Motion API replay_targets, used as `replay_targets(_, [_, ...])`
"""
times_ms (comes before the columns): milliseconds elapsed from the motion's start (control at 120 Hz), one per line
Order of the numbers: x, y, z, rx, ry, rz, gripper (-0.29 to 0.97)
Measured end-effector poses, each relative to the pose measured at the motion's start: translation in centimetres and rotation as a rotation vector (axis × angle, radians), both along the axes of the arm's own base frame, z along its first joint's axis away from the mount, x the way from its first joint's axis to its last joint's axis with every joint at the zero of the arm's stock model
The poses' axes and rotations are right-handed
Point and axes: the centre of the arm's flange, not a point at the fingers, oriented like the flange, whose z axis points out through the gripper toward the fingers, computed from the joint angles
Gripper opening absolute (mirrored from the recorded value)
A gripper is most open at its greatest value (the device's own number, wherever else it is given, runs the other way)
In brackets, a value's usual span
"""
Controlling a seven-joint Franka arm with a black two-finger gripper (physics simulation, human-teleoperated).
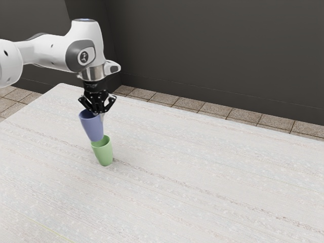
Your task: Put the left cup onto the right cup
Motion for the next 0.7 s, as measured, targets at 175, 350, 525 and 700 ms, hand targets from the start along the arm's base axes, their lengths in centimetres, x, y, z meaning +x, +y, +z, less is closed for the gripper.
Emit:
replay_targets(175, [0.8, -0.1, -0.3, -0.003, -0.009, 0.002, -0.11])
replay_targets(350, [1.1, -0.1, -0.9, -0.006, -0.006, 0.005, -0.11])
replay_targets(525, [1.5, 0.1, -1.2, -0.007, -0.007, 0.009, -0.11])
replay_targets(700, [1.5, 0.3, -1.4, -0.007, -0.004, 0.012, -0.11])
